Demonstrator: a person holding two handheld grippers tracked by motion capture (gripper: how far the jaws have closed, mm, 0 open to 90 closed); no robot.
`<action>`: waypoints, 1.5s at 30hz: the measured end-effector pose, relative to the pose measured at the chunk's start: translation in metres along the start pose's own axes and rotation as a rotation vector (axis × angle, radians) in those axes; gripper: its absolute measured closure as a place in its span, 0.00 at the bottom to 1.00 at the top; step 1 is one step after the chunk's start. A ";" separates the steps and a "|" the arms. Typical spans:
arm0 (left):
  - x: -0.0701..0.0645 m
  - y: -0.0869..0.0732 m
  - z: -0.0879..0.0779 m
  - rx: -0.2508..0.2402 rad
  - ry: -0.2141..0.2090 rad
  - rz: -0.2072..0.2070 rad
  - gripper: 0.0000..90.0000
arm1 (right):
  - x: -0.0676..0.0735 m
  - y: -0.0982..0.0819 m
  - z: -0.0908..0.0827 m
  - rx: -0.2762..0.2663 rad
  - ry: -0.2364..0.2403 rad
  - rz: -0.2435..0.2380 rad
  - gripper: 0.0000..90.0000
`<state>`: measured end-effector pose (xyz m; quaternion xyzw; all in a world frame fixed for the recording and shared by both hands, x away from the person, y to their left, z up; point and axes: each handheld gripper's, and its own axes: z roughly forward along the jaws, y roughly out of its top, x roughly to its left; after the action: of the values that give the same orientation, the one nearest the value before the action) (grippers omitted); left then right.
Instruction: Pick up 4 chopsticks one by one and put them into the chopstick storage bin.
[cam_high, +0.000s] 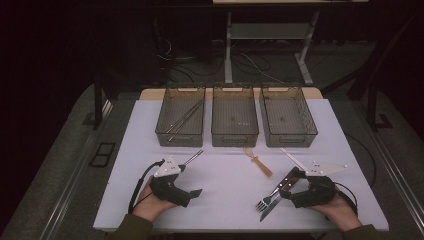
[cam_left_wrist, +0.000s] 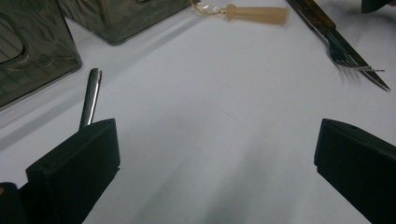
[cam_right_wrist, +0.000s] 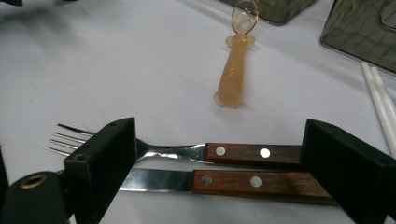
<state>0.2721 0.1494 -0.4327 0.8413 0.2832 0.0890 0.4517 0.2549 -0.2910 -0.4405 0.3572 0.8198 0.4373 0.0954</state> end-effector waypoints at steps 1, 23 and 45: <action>0.000 0.000 0.000 0.000 0.001 0.005 0.00 | 0.000 0.001 -0.001 0.005 0.000 0.001 0.12; 0.000 0.000 0.001 0.002 -0.024 0.010 0.00 | -0.033 0.002 -0.038 0.076 -0.037 0.050 0.41; -0.001 0.000 0.001 0.010 -0.023 0.010 0.00 | -0.071 -0.014 -0.065 0.212 -0.149 0.090 0.83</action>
<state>0.2721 0.1482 -0.4336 0.8461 0.2739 0.0800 0.4502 0.2692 -0.3862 -0.4237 0.4332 0.8352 0.3241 0.0982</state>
